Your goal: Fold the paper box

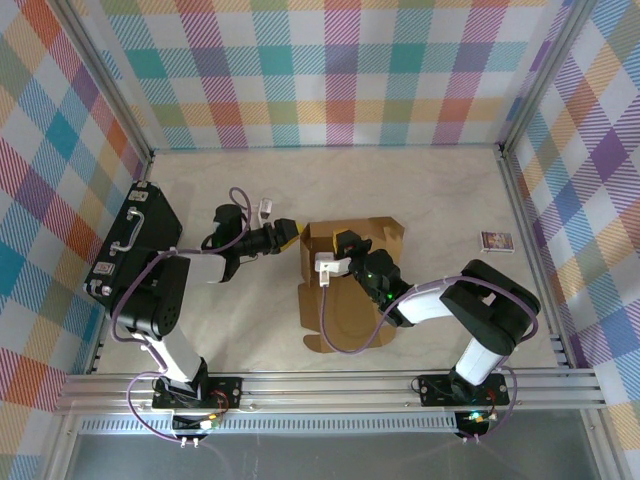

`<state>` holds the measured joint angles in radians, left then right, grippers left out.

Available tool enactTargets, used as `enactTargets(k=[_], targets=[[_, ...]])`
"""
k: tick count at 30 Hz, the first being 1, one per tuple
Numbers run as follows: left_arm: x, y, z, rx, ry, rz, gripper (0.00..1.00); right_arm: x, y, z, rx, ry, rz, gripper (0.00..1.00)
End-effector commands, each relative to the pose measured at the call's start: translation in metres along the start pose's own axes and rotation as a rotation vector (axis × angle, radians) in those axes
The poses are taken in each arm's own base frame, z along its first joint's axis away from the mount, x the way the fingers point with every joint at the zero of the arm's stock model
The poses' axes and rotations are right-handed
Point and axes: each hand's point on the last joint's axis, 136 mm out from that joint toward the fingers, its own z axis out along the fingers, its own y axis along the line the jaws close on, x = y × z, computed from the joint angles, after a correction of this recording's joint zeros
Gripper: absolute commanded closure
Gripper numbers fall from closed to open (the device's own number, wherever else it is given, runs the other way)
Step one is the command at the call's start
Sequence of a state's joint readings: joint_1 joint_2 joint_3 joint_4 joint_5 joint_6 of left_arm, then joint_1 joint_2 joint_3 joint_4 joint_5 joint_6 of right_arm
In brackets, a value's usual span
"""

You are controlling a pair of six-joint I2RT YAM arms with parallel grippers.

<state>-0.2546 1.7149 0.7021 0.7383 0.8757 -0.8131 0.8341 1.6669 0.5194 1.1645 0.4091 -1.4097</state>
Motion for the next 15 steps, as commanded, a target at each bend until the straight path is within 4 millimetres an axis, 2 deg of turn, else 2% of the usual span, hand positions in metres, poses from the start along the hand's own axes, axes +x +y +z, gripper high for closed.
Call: enactTargets(k=[1,7,11,15], targets=[[0.014,-0.008,0.005,0.081,0.045,0.01,0.44,0.005,0.011,0.003,-0.042,0.022,0.027,1.0],[0.034,0.013,0.006,0.003,0.073,0.05,0.47,0.004,0.008,0.002,-0.046,0.018,0.041,1.0],[0.055,0.029,0.008,-0.202,0.148,0.169,0.46,0.005,0.01,0.002,-0.06,0.017,0.056,1.0],[0.062,0.022,0.015,-0.231,0.174,0.26,0.44,0.004,0.011,0.001,-0.068,0.014,0.065,1.0]])
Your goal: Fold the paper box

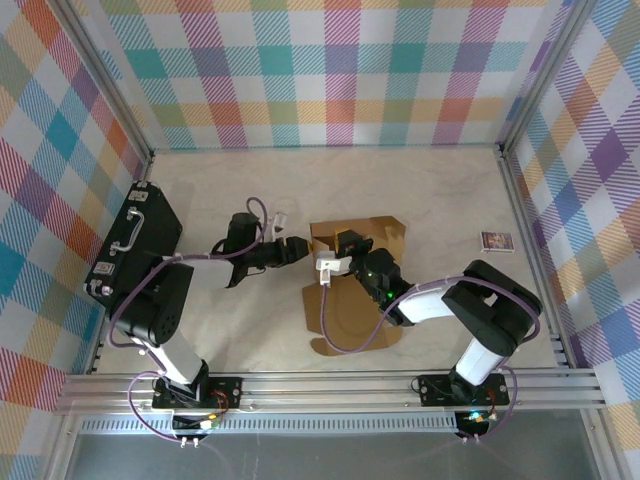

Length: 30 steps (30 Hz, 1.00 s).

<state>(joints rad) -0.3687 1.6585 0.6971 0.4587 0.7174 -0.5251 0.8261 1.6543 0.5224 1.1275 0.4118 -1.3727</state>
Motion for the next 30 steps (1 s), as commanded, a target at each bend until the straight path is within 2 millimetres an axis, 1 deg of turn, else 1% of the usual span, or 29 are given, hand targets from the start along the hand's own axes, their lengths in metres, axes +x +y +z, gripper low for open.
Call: enactTargets(k=[1,3,5,10,14,19,23,30], targets=[[0.016,-0.001,0.004,-0.059,0.065,0.106,0.44,0.0,0.009,0.001,-0.05,-0.001,0.038,1.0],[0.016,0.003,0.005,-0.083,0.053,0.126,0.44,0.0,0.01,0.001,-0.059,-0.002,0.043,1.0],[0.019,0.002,0.005,-0.095,0.055,0.152,0.44,0.0,0.009,0.0,-0.062,-0.003,0.056,1.0],[0.025,-0.008,0.002,-0.132,0.029,0.259,0.41,0.001,0.007,-0.001,-0.068,0.002,0.083,1.0],[0.034,-0.016,0.005,-0.104,0.022,0.307,0.38,0.002,0.005,-0.002,-0.067,0.003,0.091,1.0],[0.04,-0.023,0.001,-0.054,-0.019,0.319,0.37,0.003,0.002,-0.003,-0.061,0.01,0.108,1.0],[0.04,-0.032,-0.003,-0.005,-0.045,0.329,0.35,0.003,0.0,-0.004,-0.057,0.006,0.114,1.0],[0.036,-0.045,-0.001,0.032,-0.07,0.359,0.34,0.002,-0.005,-0.008,-0.037,-0.003,0.122,1.0]])
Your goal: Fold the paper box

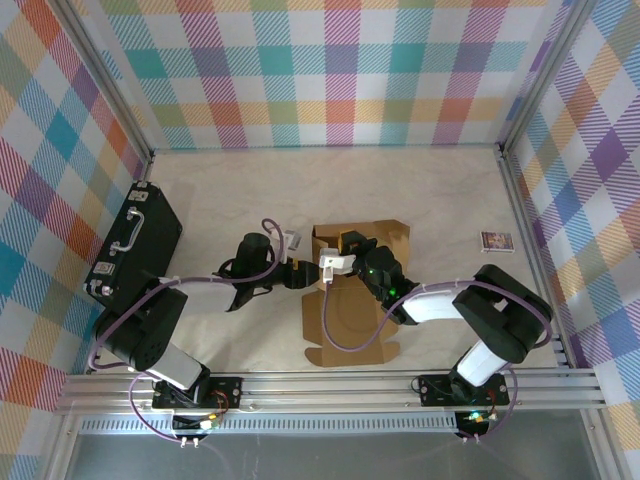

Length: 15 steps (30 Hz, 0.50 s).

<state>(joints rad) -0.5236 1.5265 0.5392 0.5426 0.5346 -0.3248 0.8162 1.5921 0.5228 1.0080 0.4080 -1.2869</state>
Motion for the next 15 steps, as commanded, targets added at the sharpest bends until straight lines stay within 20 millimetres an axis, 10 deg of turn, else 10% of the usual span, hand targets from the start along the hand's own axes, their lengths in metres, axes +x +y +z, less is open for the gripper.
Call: enactTargets(k=[1,15], targets=[[-0.015,-0.021,-0.002,0.061,-0.057,0.061,0.34,-0.005,-0.006,-0.003,0.01,-0.028,0.051,1.0],[-0.016,0.001,0.004,-0.14,-0.033,0.177,0.41,-0.005,0.005,-0.011,-0.025,-0.043,0.027,1.0]])
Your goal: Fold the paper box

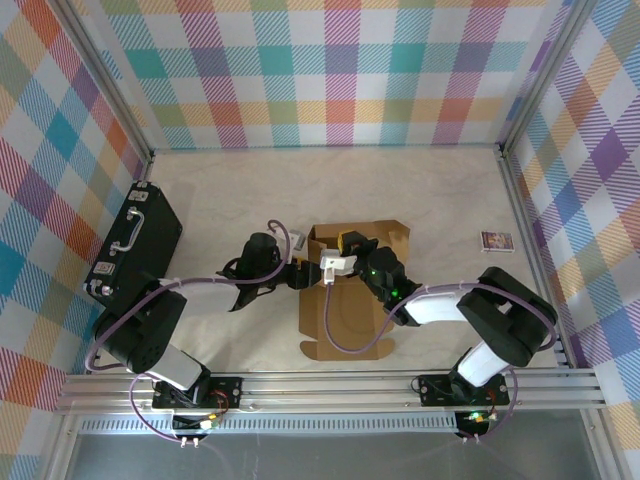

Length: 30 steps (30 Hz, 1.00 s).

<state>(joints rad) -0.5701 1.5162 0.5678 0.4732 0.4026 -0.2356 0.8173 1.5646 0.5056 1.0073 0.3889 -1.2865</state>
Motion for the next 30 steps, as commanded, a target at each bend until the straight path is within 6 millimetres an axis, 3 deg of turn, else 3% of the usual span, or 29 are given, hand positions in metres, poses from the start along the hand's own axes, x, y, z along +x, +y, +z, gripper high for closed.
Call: enactTargets(k=[1,12,18,25,30], targets=[[-0.014,-0.002,0.0,-0.056,-0.032,0.096,0.43,-0.003,0.008,-0.006,-0.029,-0.023,0.022,1.0],[-0.01,-0.01,-0.002,-0.151,-0.067,0.247,0.46,-0.01,0.006,-0.017,-0.094,-0.022,0.11,1.0],[-0.023,-0.003,-0.008,-0.246,-0.141,0.272,0.49,-0.016,0.016,-0.031,-0.231,-0.035,0.194,1.0],[-0.027,0.001,-0.002,-0.283,-0.163,0.282,0.5,-0.017,0.039,-0.031,-0.32,-0.022,0.18,1.0],[-0.032,0.005,-0.006,-0.316,-0.201,0.283,0.51,-0.017,0.042,-0.027,-0.343,0.0,0.195,1.0]])
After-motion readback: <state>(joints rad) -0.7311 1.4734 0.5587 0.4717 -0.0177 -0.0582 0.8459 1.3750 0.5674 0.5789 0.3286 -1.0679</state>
